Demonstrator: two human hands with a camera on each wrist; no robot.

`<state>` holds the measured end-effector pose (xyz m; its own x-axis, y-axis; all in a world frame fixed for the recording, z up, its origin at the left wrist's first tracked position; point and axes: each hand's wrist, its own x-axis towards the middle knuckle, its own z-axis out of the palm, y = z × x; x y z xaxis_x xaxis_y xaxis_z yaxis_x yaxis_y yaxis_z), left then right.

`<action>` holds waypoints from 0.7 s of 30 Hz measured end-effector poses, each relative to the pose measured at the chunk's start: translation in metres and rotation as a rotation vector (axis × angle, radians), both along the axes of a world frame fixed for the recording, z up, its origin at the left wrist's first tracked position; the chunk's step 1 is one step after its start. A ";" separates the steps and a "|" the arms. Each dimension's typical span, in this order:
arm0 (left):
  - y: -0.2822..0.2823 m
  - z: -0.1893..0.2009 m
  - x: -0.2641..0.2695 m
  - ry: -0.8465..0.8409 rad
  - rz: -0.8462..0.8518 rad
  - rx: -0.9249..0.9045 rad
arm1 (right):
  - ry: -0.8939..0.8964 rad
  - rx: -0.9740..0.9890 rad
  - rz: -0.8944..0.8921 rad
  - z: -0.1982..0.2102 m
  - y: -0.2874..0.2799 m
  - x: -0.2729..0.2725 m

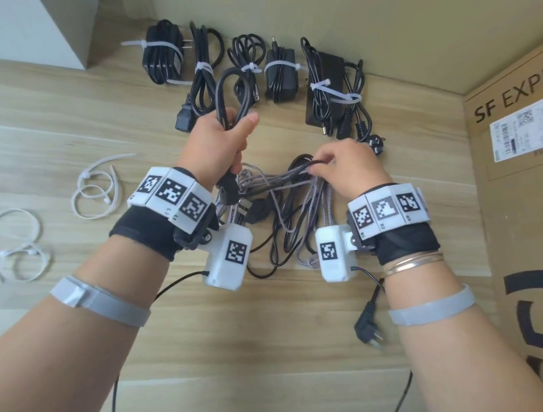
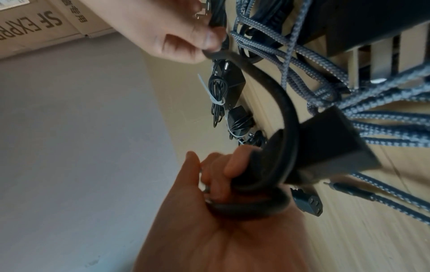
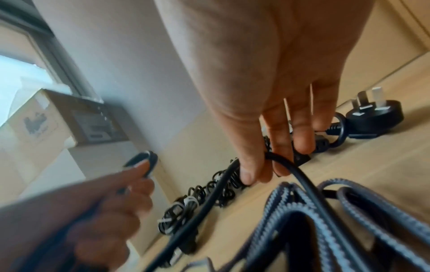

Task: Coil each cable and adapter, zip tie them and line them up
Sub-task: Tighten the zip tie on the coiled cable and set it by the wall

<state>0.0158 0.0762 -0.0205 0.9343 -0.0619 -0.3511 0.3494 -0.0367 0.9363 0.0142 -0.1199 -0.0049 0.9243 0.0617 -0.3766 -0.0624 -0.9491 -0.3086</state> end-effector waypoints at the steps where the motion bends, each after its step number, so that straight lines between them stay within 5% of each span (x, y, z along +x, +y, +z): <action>1: 0.000 -0.001 0.000 0.006 -0.051 0.032 | -0.006 0.062 -0.032 0.001 -0.002 0.001; 8: -0.022 0.009 -0.014 0.059 -0.495 0.224 | 0.092 0.443 -0.277 0.018 0.006 0.002; 13: -0.035 0.012 -0.015 0.069 -0.513 0.203 | 0.119 0.453 -0.358 0.024 0.020 0.004; 18: -0.036 0.005 -0.017 0.090 -0.586 0.233 | 0.207 0.686 -0.445 0.027 0.020 0.000; 21: -0.035 0.001 -0.018 0.050 -0.565 0.247 | 0.260 0.635 -0.327 0.026 0.012 0.001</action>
